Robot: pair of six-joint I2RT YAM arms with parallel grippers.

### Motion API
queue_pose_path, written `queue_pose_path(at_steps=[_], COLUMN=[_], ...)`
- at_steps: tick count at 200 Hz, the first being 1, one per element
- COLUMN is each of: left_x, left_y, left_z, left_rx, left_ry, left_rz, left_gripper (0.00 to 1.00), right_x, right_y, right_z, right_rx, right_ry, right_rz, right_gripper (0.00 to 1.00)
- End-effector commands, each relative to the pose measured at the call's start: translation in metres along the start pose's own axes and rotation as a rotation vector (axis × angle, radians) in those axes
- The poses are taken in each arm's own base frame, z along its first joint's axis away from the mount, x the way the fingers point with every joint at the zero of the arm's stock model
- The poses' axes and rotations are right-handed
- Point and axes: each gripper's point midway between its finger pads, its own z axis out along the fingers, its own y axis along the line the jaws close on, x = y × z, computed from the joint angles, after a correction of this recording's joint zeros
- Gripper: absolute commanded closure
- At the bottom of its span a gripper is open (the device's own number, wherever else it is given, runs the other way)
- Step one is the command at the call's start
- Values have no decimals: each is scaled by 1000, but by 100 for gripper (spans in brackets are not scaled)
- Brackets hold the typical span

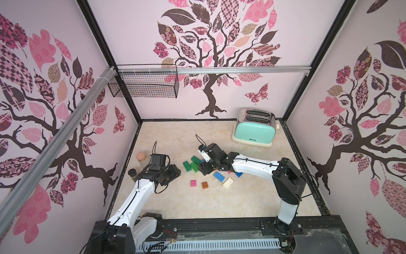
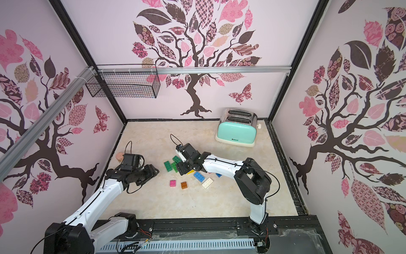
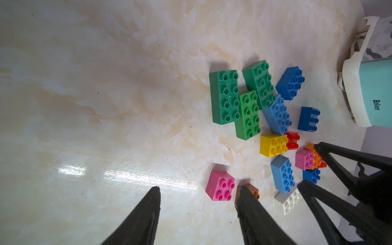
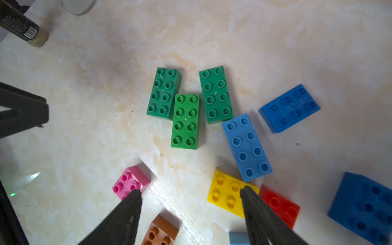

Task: Assemble a heart with lego
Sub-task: Pick up the lego brick from the center of the board, then place the lego brick at the center of the board.

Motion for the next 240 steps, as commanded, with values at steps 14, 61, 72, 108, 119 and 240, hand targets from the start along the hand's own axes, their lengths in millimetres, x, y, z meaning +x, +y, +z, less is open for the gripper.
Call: queue_pose_path(at_steps=[14, 61, 72, 108, 119, 240], left_x=[-1, 1, 1, 2, 2, 3], left_y=[-1, 2, 2, 4, 4, 5], left_z=[2, 4, 4, 4, 4, 0], left_rx=[17, 8, 6, 0, 0, -5], left_ry=[-6, 1, -1, 1, -2, -7], left_rz=[-7, -11, -11, -13, -12, -10], left_gripper=[39, 40, 40, 40, 40, 41], right_x=[-6, -4, -3, 2, 4, 15], right_y=[6, 3, 4, 8, 9, 12], right_z=[16, 41, 47, 64, 68, 47], right_rx=[15, 41, 41, 46, 49, 42], right_ry=[14, 50, 58, 84, 91, 112], right_rz=[-5, -5, -5, -14, -17, -289], right_gripper=[30, 37, 38, 42, 43, 69])
